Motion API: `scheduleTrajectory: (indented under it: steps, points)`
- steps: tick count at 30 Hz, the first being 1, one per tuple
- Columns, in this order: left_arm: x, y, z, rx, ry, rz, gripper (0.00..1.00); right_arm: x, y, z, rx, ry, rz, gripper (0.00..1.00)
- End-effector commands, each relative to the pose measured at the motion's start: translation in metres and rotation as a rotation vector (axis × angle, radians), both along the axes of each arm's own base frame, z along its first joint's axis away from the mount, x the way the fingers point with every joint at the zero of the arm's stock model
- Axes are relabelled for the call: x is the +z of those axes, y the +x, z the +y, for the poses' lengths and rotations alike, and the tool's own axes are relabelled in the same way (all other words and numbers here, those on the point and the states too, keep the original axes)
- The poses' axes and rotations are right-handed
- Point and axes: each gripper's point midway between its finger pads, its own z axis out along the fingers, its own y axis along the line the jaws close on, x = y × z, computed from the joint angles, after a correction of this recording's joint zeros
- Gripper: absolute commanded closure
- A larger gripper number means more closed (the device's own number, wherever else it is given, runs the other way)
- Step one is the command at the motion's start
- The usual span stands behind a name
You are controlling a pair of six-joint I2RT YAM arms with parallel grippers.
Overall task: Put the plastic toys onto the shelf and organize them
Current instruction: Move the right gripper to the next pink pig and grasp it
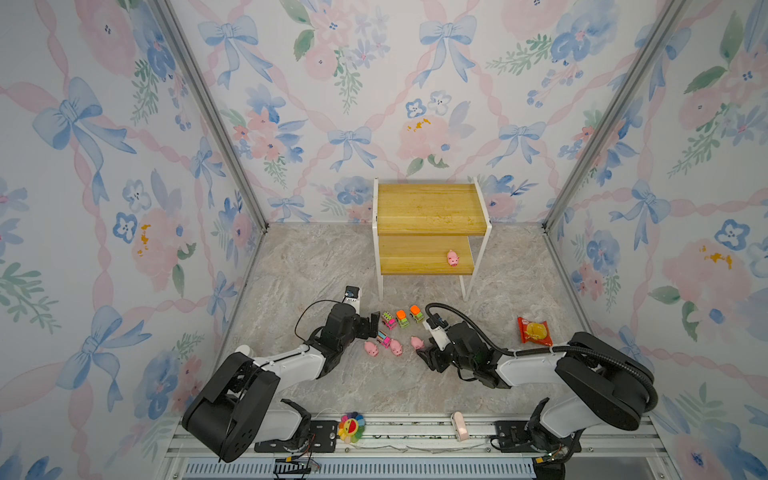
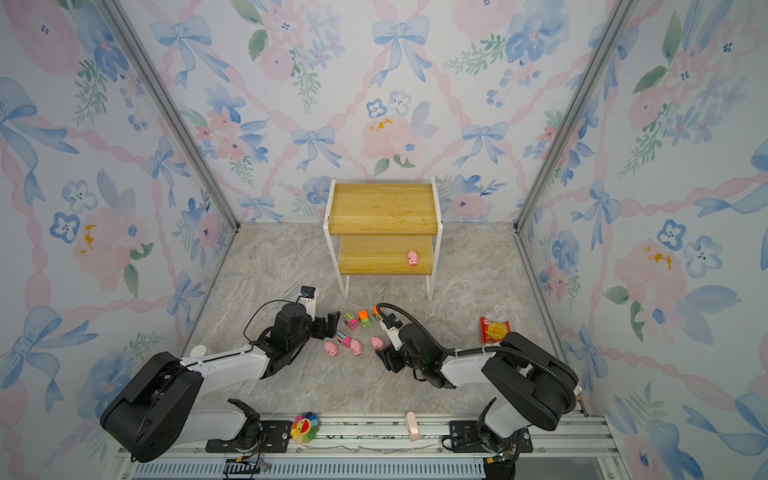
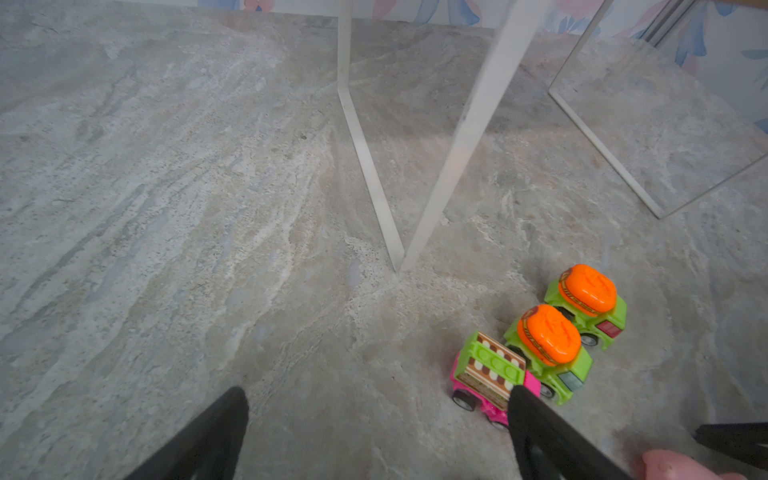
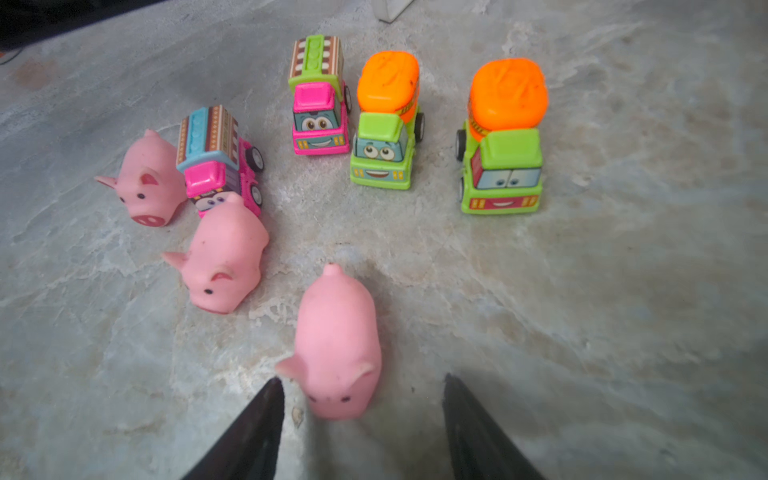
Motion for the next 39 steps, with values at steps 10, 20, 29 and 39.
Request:
scheduleTrajectory:
  steps: [10,20,29,39]
  points:
    - [-0.001,-0.004,0.003,0.012,-0.009,0.003,0.02,-0.009,0.000,0.008,-0.004,0.033,0.009,0.39]
    - [-0.002,-0.005,0.003,0.017,-0.019,0.011,0.02,-0.025,-0.013,0.003,0.018,-0.047,0.021,0.41]
    - [-0.003,-0.006,0.004,0.020,-0.024,0.016,0.02,-0.031,-0.010,0.007,0.013,-0.047,0.025,0.54]
    - [-0.003,-0.005,0.004,0.022,-0.028,0.015,0.02,-0.030,-0.010,0.007,0.009,-0.052,0.029,0.64]
